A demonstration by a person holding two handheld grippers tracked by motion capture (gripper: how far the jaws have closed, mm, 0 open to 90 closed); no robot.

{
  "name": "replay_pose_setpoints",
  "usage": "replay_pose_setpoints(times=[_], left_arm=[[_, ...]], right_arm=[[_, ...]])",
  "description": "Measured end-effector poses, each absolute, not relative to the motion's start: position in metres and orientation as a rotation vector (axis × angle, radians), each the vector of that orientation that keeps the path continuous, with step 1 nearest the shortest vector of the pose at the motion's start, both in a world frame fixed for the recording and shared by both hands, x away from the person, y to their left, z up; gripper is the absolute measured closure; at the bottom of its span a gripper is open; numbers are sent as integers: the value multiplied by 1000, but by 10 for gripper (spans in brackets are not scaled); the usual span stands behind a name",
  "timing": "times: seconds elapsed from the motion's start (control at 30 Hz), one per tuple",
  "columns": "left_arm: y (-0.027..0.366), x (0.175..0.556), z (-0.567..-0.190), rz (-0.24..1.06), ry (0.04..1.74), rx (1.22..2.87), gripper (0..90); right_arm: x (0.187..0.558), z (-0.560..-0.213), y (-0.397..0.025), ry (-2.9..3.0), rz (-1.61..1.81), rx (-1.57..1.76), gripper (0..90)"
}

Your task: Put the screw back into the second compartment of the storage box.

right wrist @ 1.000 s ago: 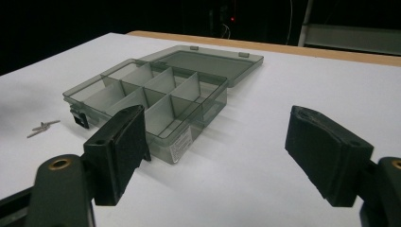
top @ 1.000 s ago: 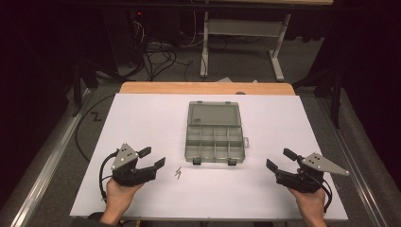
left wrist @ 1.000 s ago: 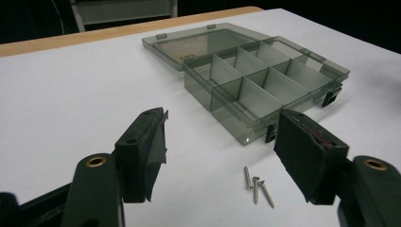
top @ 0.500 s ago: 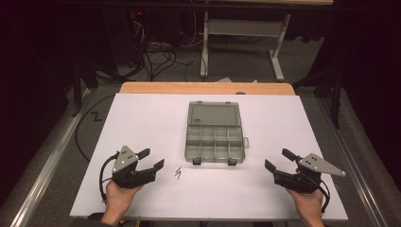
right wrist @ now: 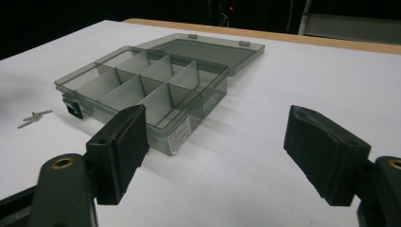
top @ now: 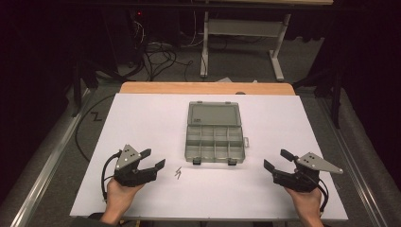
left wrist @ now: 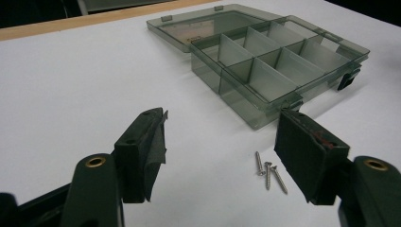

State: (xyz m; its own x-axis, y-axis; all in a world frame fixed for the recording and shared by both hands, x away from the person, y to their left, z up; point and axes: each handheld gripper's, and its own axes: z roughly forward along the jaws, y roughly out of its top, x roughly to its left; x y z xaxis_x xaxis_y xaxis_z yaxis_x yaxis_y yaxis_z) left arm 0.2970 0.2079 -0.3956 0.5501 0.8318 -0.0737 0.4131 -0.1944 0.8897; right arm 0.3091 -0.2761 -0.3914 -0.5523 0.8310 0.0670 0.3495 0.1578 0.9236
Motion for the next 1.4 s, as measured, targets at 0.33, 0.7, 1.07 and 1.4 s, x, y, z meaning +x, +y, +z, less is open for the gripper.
replay_pose_setpoints(times=[0.33,0.7,1.07,1.4], left_arm=[[203,305,-387,487,1021,1826,348],[192,319,-382,464,1025,1900,353],[181,334,-375,431,1020,1975,357],[169,344,-369,409,994,2058,364]], right_arm=[[309,-391,-276,1971,1388,1119,247],[307,-390,-277,1972,1402,1111,251],[306,-389,-278,1969,1404,1109,255],[303,-390,-276,1972,1412,1093,258]])
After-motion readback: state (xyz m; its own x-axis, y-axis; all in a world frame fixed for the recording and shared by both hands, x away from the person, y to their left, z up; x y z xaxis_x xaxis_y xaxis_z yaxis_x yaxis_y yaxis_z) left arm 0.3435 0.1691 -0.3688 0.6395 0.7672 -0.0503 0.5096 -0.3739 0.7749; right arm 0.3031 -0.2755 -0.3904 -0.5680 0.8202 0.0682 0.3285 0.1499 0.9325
